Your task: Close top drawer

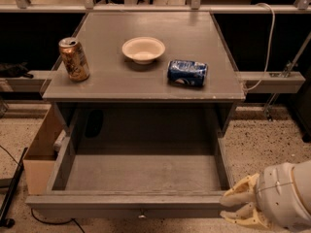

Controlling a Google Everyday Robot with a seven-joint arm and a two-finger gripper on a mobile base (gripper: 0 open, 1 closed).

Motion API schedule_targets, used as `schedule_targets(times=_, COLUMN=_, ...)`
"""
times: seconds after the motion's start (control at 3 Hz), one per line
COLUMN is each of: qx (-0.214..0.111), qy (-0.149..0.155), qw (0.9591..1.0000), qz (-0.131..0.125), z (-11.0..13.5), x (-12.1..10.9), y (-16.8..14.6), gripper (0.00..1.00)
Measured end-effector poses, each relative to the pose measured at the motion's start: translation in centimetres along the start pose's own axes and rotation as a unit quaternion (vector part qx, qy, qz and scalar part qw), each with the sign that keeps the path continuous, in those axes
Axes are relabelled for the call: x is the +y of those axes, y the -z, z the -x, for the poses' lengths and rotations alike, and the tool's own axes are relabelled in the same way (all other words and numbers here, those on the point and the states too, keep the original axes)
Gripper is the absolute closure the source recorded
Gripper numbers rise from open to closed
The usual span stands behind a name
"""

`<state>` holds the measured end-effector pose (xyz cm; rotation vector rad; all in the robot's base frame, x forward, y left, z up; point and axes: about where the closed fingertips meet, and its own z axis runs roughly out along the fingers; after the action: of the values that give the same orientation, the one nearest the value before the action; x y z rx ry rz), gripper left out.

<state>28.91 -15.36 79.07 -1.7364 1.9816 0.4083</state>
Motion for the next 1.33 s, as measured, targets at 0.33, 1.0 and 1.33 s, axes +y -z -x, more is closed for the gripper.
schedule_targets(times=0.33, qx=0.0, qy=0.0, qw=1.0, qz=0.0, z=0.0, x=0.0, y=0.0, gripper=0.89)
schedule_targets(times=1.0, qx=0.0, qy=-0.021, qw=0.9994, qz=0.028, z=-1.0, x=0.6, y=-3.6, gripper=1.0)
schedule_targets(times=1.33, qx=0.006, qy=-0.045, qw=0.9973, qz=0.057, z=-2.2, x=1.5, y=-7.1, gripper=1.0)
